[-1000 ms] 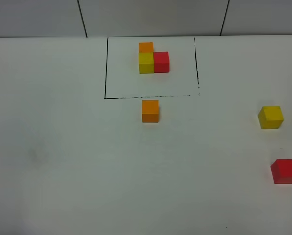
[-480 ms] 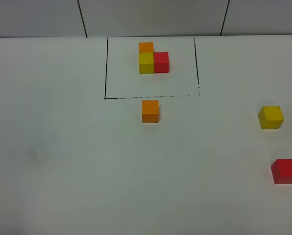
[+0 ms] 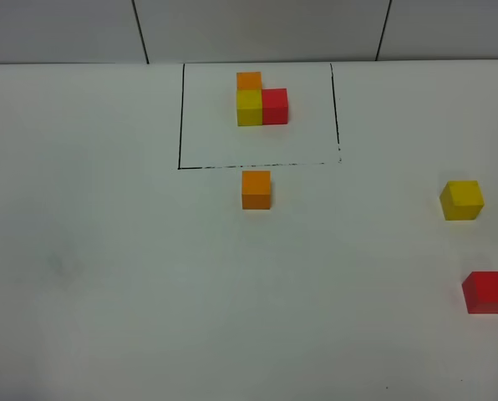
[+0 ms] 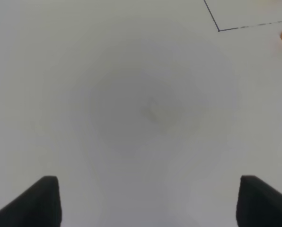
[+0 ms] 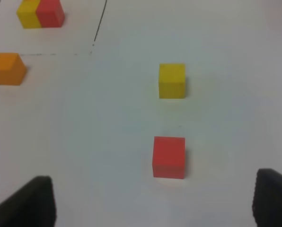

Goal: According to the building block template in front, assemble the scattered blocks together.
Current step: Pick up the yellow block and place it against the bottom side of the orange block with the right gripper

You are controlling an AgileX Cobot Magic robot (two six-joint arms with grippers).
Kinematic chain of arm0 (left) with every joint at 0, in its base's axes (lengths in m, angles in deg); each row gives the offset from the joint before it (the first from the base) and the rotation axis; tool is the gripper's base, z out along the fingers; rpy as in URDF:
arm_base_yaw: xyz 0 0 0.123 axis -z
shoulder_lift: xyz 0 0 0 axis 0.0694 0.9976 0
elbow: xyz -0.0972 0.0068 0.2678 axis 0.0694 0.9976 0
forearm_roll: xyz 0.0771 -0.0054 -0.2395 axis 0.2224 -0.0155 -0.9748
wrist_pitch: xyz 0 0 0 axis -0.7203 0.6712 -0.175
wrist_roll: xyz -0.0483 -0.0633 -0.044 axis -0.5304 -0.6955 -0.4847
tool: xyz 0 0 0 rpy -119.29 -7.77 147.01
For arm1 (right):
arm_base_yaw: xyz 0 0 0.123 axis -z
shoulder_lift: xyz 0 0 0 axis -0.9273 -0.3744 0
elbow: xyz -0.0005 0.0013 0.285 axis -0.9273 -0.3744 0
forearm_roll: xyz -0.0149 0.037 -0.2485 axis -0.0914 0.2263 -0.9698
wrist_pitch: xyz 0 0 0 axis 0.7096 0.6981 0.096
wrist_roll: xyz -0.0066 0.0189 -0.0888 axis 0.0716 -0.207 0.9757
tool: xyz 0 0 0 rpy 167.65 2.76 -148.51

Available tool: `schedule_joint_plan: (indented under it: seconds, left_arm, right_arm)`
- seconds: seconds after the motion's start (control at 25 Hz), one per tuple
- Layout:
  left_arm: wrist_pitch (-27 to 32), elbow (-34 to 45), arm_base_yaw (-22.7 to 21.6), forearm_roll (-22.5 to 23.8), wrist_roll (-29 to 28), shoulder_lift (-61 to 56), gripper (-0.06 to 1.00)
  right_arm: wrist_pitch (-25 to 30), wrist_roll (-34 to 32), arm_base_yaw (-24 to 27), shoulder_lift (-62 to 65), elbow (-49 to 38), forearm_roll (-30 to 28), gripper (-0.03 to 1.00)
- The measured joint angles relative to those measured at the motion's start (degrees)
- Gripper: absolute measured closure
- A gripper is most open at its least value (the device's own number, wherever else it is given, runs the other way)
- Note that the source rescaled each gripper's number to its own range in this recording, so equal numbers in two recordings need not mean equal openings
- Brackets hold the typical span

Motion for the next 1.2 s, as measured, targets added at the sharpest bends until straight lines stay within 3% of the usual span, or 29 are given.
schedule_joint_plan:
  seconds: [1.2]
  left_arm:
    - [0.00, 0.00, 0.00, 0.00, 0.00, 0.00, 0.24]
  right_arm:
    - [0.00, -0.32, 0.00, 0.00, 0.00, -0.13, 0.27]
